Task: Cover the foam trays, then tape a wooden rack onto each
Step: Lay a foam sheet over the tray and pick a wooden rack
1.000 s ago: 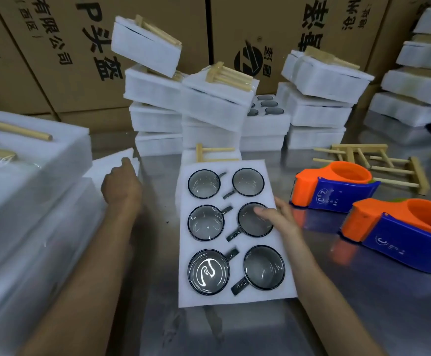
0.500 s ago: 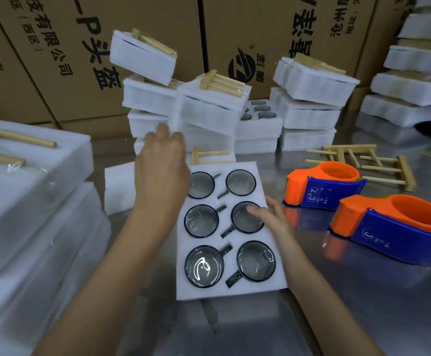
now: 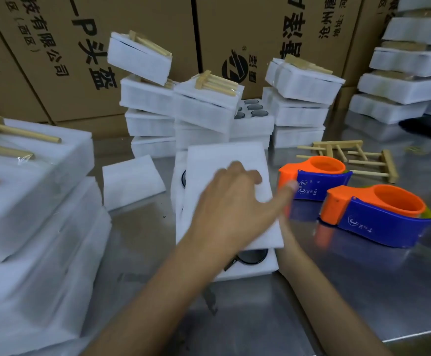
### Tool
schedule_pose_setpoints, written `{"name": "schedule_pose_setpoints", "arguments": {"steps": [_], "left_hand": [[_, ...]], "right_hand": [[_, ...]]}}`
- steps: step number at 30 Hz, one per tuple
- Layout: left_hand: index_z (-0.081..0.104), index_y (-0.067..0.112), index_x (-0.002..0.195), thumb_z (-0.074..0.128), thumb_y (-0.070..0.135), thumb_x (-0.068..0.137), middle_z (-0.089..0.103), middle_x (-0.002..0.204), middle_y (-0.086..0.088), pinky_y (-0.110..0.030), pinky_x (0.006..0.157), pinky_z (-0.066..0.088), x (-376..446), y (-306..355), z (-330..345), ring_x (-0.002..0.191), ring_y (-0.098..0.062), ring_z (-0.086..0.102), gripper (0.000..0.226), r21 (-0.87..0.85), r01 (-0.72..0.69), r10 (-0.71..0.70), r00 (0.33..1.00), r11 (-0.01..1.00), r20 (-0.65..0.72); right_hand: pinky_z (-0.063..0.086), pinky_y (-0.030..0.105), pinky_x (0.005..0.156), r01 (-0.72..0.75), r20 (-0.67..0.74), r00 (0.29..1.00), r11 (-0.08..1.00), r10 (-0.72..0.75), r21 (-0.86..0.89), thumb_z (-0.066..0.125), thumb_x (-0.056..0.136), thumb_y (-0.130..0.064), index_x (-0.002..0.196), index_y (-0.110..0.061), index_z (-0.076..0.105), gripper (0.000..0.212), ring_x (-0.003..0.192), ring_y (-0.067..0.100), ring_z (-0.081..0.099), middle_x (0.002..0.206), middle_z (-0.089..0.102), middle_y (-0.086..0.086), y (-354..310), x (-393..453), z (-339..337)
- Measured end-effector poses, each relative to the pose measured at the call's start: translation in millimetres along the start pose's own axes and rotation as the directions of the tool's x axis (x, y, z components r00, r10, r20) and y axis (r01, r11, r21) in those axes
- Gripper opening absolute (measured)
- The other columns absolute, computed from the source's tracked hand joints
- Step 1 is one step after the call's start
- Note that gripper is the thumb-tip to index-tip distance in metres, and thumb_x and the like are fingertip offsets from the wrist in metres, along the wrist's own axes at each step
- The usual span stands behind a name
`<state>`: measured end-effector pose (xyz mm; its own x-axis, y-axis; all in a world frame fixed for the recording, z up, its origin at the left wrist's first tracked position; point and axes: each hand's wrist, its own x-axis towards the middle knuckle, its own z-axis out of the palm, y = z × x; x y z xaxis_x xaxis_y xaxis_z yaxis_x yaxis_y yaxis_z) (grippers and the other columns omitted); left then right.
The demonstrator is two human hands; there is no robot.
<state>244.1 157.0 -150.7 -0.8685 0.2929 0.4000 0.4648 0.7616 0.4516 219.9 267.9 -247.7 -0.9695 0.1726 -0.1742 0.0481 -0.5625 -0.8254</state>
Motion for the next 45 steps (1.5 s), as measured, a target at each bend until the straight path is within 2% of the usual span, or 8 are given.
{"name": "schedule_pose_setpoints", "arguments": {"steps": [3, 7, 13, 16, 21, 27, 34, 45], "left_hand": [[0.056, 0.03, 0.135, 0.05, 0.065, 0.091, 0.047, 0.14, -0.001, -0.04, 0.096, 0.032, 27.0, -37.3, -16.0, 0.133, -0.024, 0.036, 0.057, 0.184, 0.001, 0.026, 0.989, 0.983, -0.144], [0.014, 0.048, 0.155, 0.051, 0.073, 0.087, -0.01, 0.166, 0.009, -0.054, 0.119, 0.011, 36.3, -83.6, -8.2, 0.153, -0.019, -0.008, 0.081, 0.088, 0.229, -0.241, 0.957, 0.969, 0.163], [0.04, 0.051, 0.125, 0.082, 0.04, 0.08, 0.06, 0.107, 0.041, -0.03, 0.092, 0.054, 11.7, -97.2, 6.6, 0.106, 0.008, 0.062, 0.062, -0.662, 0.27, -0.322, 0.946, 0.699, 0.046], [0.032, 0.049, 0.146, 0.082, 0.045, 0.077, 0.059, 0.128, 0.026, -0.036, 0.098, 0.053, 4.8, -88.0, 5.2, 0.113, 0.0, 0.062, 0.085, -0.659, 0.265, -0.275, 0.957, 0.704, 0.09], [0.016, 0.045, 0.156, 0.082, 0.045, 0.079, 0.049, 0.14, 0.024, -0.023, 0.096, 0.049, 5.9, -60.2, 16.0, 0.12, 0.001, 0.055, 0.101, -0.66, 0.307, -0.199, 0.951, 0.686, 0.235], [0.058, 0.048, 0.113, 0.082, 0.035, 0.081, 0.071, 0.108, 0.024, -0.019, 0.081, 0.056, 6.9, -46.0, 53.1, 0.099, 0.003, 0.068, 0.041, -0.683, 0.324, -0.02, 0.91, 0.654, 0.413], [0.07, 0.03, 0.113, 0.081, 0.031, 0.082, 0.077, 0.098, 0.013, -0.012, 0.06, 0.053, 16.2, -60.4, 54.4, 0.085, -0.004, 0.074, 0.033, -0.716, 0.493, -0.151, 0.86, 0.494, 0.487], [0.067, 0.034, 0.112, 0.083, 0.029, 0.079, 0.076, 0.1, 0.016, -0.018, 0.065, 0.056, -4.5, -74.2, 58.6, 0.088, -0.005, 0.073, 0.036, -0.789, 0.472, -0.319, 0.875, 0.393, 0.365]], "right_hand": [[0.051, 0.026, 0.063, 0.017, 0.034, 0.999, 0.999, -0.019, 0.051, 0.051, 0.097, -0.035, 0.077, -0.026, 0.075, 0.032, 0.073, 0.013, 0.068, 0.077, 0.072, -0.004, -0.2, -7.1, -2.3], [0.055, 0.026, 0.067, 0.019, 0.096, 0.995, 0.999, -0.023, 0.04, 0.05, 0.098, -0.04, 0.088, -0.024, 0.078, 0.033, 0.078, 0.013, 0.072, 0.085, 0.075, 0.0, -3.7, -16.0, -1.8], [0.058, 0.031, 0.077, 0.027, 0.09, 0.996, 0.985, -0.012, -0.169, 0.051, 0.096, -0.003, 0.139, -0.006, 0.05, 0.043, 0.087, 0.018, 0.074, 0.095, 0.077, 0.003, -16.5, -22.8, 18.2], [0.057, 0.041, 0.085, -0.004, 0.054, 0.998, 0.997, 0.008, -0.078, 0.052, 0.093, -0.002, 0.129, -0.011, 0.057, 0.038, 0.098, 0.027, 0.071, 0.116, 0.07, 0.013, -16.2, -42.2, 9.0], [0.049, 0.014, 0.046, 0.026, -0.183, 0.982, 0.987, -0.056, -0.162, 0.049, 0.098, -0.003, 0.14, -0.001, 0.045, 0.041, 0.064, 0.01, 0.063, 0.128, 0.059, 0.02, -45.3, -51.6, -5.1], [0.056, 0.022, 0.055, 0.026, -0.338, 0.934, 0.965, -0.117, -0.262, 0.06, 0.094, -0.02, 0.131, -0.015, 0.051, 0.039, 0.075, 0.017, 0.07, 0.109, 0.069, 0.007, -37.4, -89.0, -45.0], [0.052, 0.056, 0.094, -0.045, -0.281, 0.959, 0.957, -0.038, -0.286, 0.068, 0.081, -0.038, 0.124, -0.019, 0.059, 0.048, 0.1, 0.031, 0.07, 0.109, 0.073, 0.01, -35.9, -65.5, -35.4], [0.042, 0.028, 0.057, -0.204, -0.291, 0.953, 0.891, 0.086, -0.405, 0.06, 0.091, -0.016, 0.093, -0.012, 0.061, 0.005, 0.065, 0.017, 0.062, 0.078, 0.066, 0.004, -41.6, -17.9, -35.0]]}}
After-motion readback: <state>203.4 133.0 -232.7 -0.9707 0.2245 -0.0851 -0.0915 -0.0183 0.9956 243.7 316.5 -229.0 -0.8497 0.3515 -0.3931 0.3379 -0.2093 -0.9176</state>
